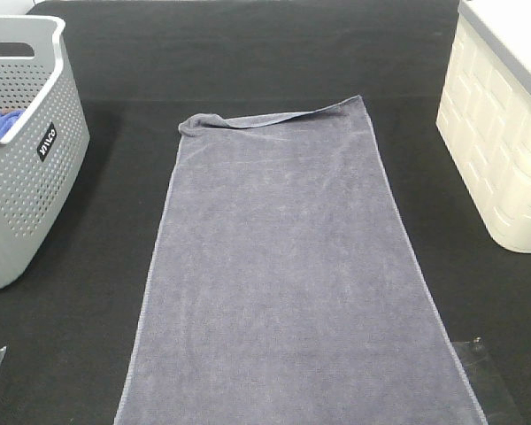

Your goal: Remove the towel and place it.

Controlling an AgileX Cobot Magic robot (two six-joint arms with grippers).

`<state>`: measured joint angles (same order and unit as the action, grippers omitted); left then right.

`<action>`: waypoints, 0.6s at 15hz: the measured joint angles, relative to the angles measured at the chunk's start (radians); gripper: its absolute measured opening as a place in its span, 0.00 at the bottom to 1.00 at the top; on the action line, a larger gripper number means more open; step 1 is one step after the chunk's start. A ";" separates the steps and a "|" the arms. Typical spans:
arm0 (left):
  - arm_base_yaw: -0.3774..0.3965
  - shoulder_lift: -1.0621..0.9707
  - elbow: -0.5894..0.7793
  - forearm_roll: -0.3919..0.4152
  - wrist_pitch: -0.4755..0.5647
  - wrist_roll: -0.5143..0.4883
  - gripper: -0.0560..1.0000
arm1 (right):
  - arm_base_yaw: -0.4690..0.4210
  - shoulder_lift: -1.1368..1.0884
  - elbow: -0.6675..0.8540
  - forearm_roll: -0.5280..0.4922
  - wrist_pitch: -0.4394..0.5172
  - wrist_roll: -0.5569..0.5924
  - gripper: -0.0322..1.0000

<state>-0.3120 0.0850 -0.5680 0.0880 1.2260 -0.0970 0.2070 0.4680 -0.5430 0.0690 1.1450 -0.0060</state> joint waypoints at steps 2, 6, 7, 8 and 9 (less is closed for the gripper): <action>0.000 -0.013 0.005 -0.030 -0.017 0.081 0.75 | 0.000 -0.121 0.001 0.000 -0.009 -0.035 0.72; 0.000 -0.013 0.052 -0.100 -0.156 0.214 0.75 | 0.000 -0.323 0.037 0.007 -0.077 -0.095 0.72; 0.000 -0.013 0.057 -0.106 -0.161 0.222 0.75 | 0.000 -0.339 0.037 0.007 -0.077 -0.095 0.72; 0.000 -0.013 0.056 -0.109 -0.166 0.224 0.75 | 0.000 -0.344 0.037 0.007 -0.077 -0.095 0.72; 0.000 -0.013 0.056 -0.111 -0.170 0.224 0.75 | 0.000 -0.344 0.037 0.007 -0.077 -0.095 0.72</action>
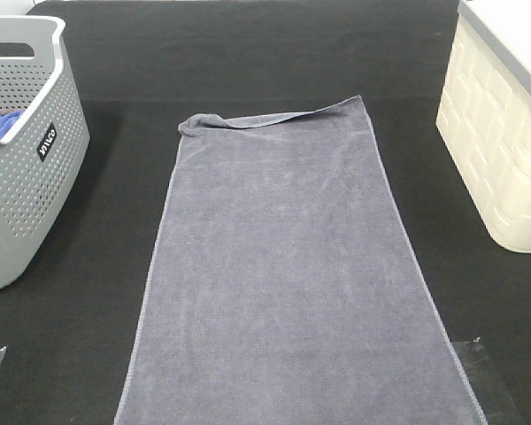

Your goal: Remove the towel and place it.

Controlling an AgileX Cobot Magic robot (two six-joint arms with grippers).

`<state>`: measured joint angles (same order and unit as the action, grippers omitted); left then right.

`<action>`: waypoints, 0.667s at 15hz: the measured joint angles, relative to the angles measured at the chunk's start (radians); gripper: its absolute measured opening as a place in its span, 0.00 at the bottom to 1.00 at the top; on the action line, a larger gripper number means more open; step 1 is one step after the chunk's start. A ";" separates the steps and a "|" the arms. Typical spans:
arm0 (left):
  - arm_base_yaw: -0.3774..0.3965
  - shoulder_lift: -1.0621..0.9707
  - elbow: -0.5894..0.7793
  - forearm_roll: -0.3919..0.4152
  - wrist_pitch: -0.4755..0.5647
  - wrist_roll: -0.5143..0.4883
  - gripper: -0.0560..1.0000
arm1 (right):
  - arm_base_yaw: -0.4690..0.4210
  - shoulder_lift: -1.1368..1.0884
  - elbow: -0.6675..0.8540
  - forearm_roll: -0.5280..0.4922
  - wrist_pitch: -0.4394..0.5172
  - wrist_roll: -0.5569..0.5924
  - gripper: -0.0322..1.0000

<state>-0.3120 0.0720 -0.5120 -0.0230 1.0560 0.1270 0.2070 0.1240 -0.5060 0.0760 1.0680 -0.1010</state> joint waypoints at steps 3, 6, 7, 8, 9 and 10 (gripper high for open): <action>0.000 0.000 0.000 -0.001 0.000 0.000 0.75 | 0.000 0.000 0.000 0.000 0.000 0.000 0.72; 0.000 0.000 0.000 -0.001 0.000 0.000 0.75 | 0.000 0.000 0.000 0.000 0.000 0.000 0.72; 0.000 0.000 0.000 -0.001 0.000 0.000 0.75 | 0.000 0.000 0.000 0.000 0.000 0.000 0.72; 0.000 0.000 0.000 -0.001 0.000 0.000 0.75 | 0.000 0.000 0.000 0.000 0.000 0.000 0.72; 0.000 0.000 0.000 -0.001 0.000 0.000 0.75 | 0.000 0.000 0.000 0.000 0.000 0.000 0.72; 0.000 0.000 0.000 -0.001 0.000 0.000 0.75 | 0.000 0.000 0.000 0.000 0.000 0.000 0.72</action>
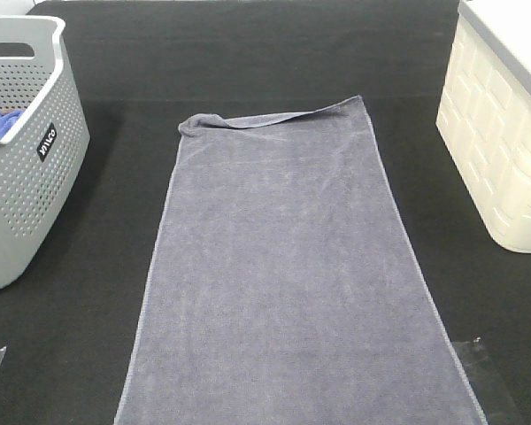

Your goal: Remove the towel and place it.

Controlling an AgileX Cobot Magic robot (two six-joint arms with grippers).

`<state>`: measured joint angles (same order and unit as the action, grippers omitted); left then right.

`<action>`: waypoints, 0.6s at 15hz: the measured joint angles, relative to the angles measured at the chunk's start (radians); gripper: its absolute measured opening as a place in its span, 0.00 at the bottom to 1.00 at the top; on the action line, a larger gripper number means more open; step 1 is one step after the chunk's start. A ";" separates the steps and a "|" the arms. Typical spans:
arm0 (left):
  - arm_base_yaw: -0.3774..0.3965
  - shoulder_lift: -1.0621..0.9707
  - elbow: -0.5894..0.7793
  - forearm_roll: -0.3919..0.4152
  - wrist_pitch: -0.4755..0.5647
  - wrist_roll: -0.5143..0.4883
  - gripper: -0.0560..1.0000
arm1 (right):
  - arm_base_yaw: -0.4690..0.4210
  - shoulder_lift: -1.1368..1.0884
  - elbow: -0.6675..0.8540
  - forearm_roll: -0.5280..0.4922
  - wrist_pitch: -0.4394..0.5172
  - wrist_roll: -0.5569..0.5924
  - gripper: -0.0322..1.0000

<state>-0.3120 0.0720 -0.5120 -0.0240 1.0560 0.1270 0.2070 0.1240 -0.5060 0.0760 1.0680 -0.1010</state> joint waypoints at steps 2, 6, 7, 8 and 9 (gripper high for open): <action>0.043 -0.004 0.000 0.000 -0.001 0.000 0.75 | -0.021 0.000 0.000 0.002 0.000 0.000 0.72; 0.193 -0.005 0.000 0.001 -0.001 0.000 0.75 | -0.157 0.000 0.000 0.003 0.000 0.000 0.72; 0.259 -0.013 0.000 0.002 -0.002 0.000 0.75 | -0.199 0.000 0.000 0.003 0.000 0.000 0.72; 0.281 -0.027 0.000 0.002 -0.003 0.000 0.75 | -0.224 -0.002 0.000 0.003 0.000 0.000 0.72; 0.289 -0.048 0.000 0.003 -0.005 0.000 0.75 | -0.237 -0.014 0.001 0.003 0.000 0.000 0.72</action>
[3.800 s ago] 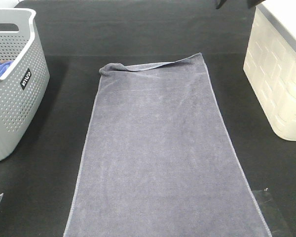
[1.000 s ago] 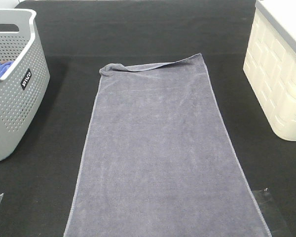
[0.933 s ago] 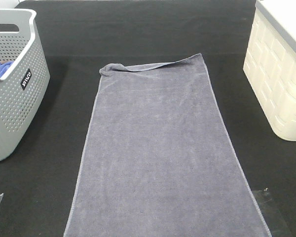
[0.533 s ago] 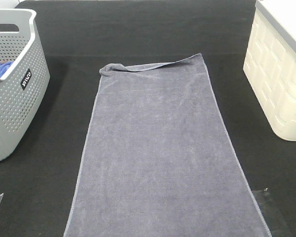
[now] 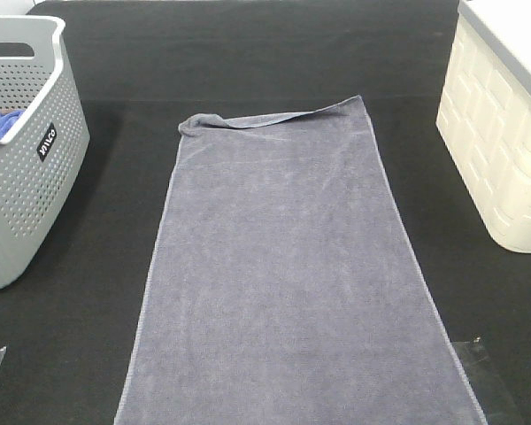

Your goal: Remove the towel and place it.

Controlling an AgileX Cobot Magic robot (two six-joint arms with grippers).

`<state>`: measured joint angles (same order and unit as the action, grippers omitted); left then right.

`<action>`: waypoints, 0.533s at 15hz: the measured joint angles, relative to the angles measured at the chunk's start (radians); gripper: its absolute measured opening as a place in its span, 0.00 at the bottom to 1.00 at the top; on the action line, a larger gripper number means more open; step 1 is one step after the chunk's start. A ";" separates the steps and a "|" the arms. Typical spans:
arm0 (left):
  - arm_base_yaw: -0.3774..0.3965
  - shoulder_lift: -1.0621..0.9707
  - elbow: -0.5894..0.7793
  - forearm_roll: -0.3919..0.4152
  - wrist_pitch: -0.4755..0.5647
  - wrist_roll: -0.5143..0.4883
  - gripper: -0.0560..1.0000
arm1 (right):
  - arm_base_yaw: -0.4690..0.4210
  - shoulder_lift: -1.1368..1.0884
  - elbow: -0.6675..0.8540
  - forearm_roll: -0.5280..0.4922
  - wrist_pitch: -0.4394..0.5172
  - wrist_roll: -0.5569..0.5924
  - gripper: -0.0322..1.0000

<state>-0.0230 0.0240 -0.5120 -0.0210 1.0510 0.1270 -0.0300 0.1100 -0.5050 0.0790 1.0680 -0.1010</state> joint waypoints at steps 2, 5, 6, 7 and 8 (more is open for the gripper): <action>0.002 -0.028 0.000 0.003 0.000 0.000 0.75 | -0.004 -0.053 0.003 0.001 -0.001 0.000 0.72; 0.002 -0.028 0.000 0.003 0.000 0.000 0.75 | -0.004 -0.114 0.003 0.006 -0.004 0.000 0.72; 0.002 -0.028 0.000 0.003 0.000 0.000 0.75 | -0.004 -0.114 0.003 0.007 -0.004 0.000 0.72; 0.002 -0.028 0.000 0.003 0.000 0.000 0.75 | -0.004 -0.114 0.003 0.007 -0.004 0.000 0.72; 0.002 -0.028 0.000 0.003 0.000 0.000 0.75 | -0.004 -0.114 0.003 0.007 -0.004 0.000 0.72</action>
<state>-0.0210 -0.0040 -0.5120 -0.0180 1.0510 0.1270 -0.0340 -0.0040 -0.5020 0.0860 1.0640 -0.1010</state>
